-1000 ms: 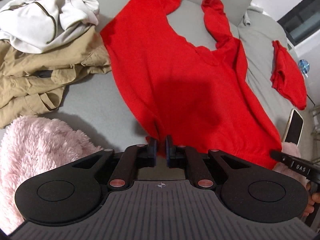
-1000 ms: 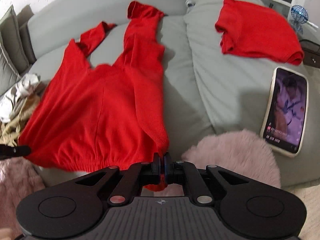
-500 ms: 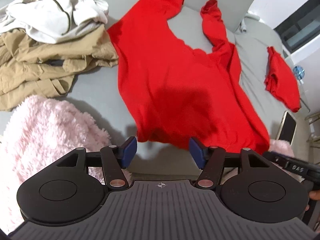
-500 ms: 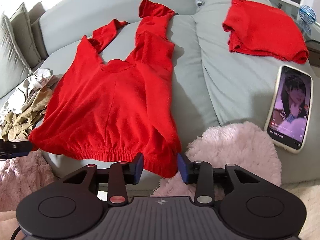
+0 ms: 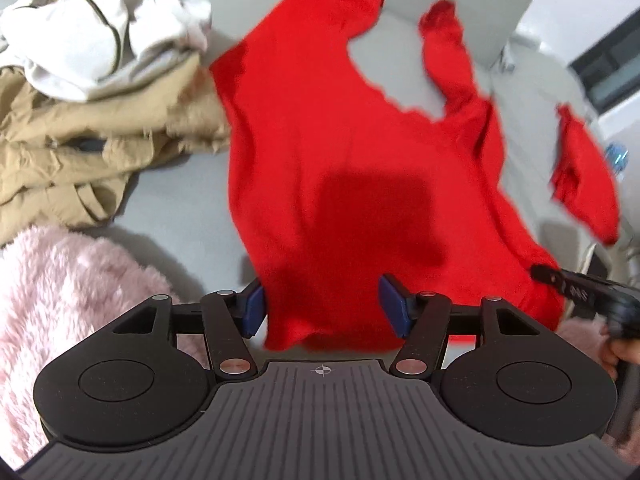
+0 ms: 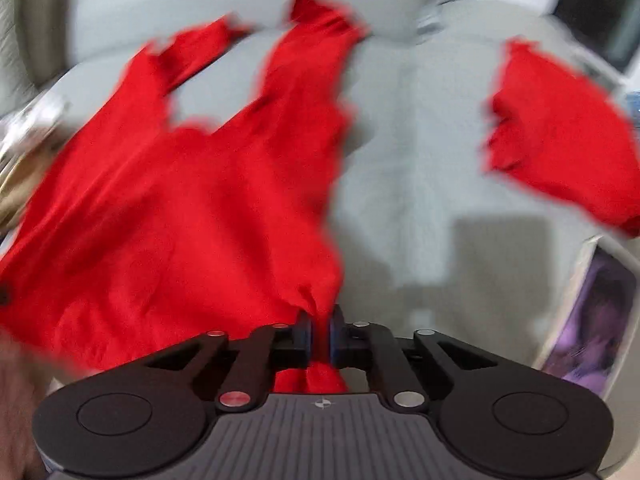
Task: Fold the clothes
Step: 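Lay the red shirt flat on the sofa and open both tools, then grasp the red shirt hem with the right tool while the left tool grasps it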
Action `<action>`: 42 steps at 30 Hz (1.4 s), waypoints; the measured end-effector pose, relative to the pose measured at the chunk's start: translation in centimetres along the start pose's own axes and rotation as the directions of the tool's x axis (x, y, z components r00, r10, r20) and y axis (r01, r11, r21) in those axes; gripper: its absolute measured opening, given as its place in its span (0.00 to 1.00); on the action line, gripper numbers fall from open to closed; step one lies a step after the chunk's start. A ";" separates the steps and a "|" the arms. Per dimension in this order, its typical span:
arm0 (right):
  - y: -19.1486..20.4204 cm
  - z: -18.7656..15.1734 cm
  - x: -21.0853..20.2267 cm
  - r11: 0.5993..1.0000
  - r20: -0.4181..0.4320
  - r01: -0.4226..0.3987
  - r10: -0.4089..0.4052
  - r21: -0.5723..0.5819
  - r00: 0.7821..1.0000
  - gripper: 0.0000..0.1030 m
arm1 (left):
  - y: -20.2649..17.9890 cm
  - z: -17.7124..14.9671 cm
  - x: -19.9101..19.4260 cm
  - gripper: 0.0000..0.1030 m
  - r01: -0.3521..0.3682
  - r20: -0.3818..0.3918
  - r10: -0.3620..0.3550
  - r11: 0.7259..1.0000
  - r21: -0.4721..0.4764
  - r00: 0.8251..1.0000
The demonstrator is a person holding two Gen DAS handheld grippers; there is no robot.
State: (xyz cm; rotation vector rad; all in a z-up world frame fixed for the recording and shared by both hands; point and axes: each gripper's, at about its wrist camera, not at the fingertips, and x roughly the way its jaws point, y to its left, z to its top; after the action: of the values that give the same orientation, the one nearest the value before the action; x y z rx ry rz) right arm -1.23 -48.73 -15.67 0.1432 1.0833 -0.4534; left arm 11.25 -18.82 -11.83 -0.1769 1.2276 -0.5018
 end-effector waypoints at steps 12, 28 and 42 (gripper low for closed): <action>-5.1 -1.5 -1.8 0.937 -0.062 -0.243 0.266 0.250 0.962 0.62 | 0.1 -4.1 0.4 0.71 0.003 -0.062 -0.004 1.000 -0.015 0.998; -7.7 -3.1 0.2 0.910 -0.058 -0.355 0.375 0.213 0.925 0.61 | -5.3 -6.5 3.6 0.23 0.111 -0.092 -0.083 0.922 0.371 0.992; -3.4 -3.0 0.1 0.848 -0.155 -0.503 0.527 0.170 0.836 0.53 | 1.7 -2.0 -0.9 0.70 0.033 -0.213 -0.031 0.999 0.006 0.977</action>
State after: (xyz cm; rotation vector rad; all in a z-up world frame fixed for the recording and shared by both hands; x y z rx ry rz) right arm -5.14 -50.81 -16.78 0.5876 1.1561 -0.0116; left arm 9.64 -16.59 -12.40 -0.1371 1.4328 -0.5653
